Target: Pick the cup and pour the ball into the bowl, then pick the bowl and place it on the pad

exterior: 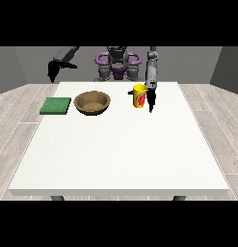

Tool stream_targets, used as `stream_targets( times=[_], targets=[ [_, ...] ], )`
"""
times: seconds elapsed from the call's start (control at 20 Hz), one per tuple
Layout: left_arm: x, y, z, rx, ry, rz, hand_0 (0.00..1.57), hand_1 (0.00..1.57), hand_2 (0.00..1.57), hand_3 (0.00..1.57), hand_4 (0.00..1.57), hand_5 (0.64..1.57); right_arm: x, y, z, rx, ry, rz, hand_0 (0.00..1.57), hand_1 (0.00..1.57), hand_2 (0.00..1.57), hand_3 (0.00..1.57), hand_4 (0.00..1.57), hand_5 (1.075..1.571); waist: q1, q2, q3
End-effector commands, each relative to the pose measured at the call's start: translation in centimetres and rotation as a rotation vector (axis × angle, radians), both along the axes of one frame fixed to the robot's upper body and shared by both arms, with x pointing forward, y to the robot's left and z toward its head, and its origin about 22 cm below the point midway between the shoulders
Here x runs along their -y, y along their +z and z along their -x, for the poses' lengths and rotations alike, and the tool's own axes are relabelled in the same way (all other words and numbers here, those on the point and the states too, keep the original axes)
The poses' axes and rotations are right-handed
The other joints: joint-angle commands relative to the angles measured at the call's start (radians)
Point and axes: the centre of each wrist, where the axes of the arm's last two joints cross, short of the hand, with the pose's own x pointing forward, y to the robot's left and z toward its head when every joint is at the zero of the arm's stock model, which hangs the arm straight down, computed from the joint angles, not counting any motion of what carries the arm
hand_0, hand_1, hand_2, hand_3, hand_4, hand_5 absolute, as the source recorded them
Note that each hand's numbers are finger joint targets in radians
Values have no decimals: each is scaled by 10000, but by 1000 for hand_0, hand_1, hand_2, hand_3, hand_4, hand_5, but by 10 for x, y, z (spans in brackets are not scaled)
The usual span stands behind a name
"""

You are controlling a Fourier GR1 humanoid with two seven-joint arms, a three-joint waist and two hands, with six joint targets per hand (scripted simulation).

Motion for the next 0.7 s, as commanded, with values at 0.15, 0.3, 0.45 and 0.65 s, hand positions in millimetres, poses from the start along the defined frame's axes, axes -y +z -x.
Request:
stream_targets(
  times=[0.15, 0.3, 0.45, 0.65],
  targets=[
    [-10, 7, -13, -193, 478, -1860, 1018, 1018, 1101, 888, 1467, 776, -5, 16, -7, 17, 185, 299, 0, 0, 0, 0, 0, 1570, -496, -54, -7],
    [21, -25, 17, 184, 1030, -2812, 1299, 1299, 1571, 1571, 1428, 1255, 24, 20, -10, 458, 33, 200, 0, 0, 0, 0, 0, 1570, -410, 395, -1],
    [20, -24, 14, -28, 1403, -3034, 1323, 1323, 1571, 1571, 1477, 1250, 25, 31, -11, 357, -45, 78, 0, 0, 0, 0, 0, 1570, -578, 318, -7],
    [19, -25, 17, -1002, 734, -3510, 1316, 1316, 1571, 1571, 1496, 1256, 42, 5, 3, -1078, -243, 275, 0, 0, 0, 0, 0, 1570, -184, -1071, 0]
  ],
)
